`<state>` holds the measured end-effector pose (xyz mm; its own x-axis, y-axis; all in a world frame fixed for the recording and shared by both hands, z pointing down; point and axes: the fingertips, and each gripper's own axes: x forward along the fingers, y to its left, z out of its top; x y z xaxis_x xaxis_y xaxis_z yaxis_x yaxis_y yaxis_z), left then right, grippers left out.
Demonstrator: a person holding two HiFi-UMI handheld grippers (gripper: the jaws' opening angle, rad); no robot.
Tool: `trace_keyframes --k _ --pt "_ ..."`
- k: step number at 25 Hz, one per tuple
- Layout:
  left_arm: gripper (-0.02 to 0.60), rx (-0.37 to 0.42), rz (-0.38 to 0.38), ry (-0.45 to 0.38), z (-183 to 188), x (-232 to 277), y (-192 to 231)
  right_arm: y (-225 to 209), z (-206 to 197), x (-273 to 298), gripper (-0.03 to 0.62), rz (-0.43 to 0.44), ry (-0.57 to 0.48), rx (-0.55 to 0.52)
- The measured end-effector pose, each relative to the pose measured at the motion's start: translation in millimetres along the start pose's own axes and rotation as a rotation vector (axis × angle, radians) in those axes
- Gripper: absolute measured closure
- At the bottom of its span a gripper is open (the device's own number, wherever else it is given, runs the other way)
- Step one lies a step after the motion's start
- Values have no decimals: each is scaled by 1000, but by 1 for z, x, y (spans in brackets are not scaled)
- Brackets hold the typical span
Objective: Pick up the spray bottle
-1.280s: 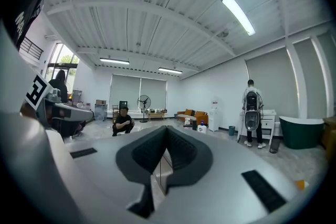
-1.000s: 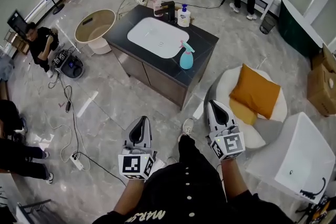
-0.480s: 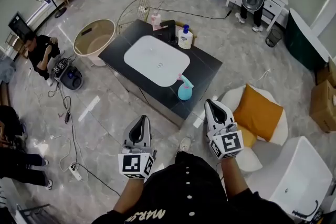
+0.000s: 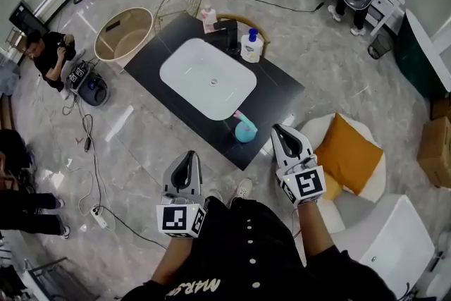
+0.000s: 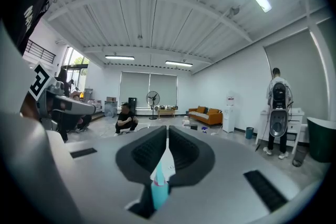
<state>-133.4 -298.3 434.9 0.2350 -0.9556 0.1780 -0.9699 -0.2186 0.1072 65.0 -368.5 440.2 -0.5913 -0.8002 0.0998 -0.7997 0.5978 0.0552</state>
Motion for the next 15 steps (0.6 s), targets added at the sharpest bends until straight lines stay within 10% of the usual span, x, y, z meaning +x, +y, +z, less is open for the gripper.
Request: trace_keyframes --k 8,15 --pt "565 -29 -55 110 -38 28 8 18 -70 50 381 156 157 16" --pt "565 -66 -130 188 -90 42 10 34 -137 103 344 283 226 -39"
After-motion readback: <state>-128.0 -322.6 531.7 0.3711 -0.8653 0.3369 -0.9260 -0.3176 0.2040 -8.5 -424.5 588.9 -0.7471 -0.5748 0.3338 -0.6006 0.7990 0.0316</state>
